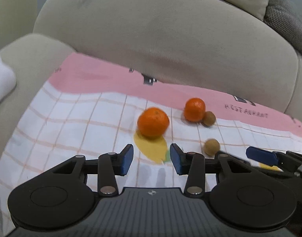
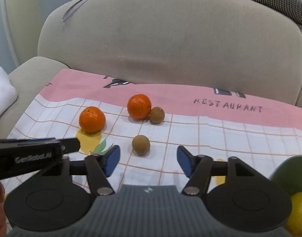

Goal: Organize fruits
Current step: 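Grasp a mandarin with the left tool while the right tool grasps a kiwi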

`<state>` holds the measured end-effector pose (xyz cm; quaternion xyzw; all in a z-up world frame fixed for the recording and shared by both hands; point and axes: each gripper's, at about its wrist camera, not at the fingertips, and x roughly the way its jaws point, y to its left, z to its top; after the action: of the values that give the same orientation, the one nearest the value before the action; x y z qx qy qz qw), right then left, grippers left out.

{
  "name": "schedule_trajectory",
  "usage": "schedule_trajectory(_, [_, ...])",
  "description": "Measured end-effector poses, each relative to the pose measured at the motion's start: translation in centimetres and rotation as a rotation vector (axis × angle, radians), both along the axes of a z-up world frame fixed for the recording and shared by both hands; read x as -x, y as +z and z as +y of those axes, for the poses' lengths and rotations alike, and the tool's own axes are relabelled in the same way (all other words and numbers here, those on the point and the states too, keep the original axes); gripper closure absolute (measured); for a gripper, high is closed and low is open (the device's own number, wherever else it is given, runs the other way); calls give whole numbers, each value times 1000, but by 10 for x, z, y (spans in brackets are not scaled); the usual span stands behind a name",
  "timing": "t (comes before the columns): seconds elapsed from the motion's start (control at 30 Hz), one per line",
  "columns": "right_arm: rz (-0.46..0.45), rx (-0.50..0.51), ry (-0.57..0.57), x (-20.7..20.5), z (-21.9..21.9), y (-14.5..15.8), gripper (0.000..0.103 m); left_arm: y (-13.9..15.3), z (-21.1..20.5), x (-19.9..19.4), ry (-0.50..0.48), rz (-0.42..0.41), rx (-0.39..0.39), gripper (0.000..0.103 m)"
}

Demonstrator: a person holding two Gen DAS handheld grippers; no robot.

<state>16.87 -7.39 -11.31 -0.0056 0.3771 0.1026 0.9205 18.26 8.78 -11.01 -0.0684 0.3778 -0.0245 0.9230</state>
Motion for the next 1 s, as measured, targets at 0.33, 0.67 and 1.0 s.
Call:
schedule_trajectory(0.33, [-27, -5, 27, -22, 10, -20, 60, -9, -1, -31, -35, -48, -14, 51])
schedule_trajectory(0.67, [1, -25, 37, -33, 10, -34, 69, -25, -1, -51, -27, -28, -9, 38])
schedule_trajectory(1.0, [2, -19, 56, -35, 11, -38, 81, -25, -6, -56, -51, -7, -15, 49])
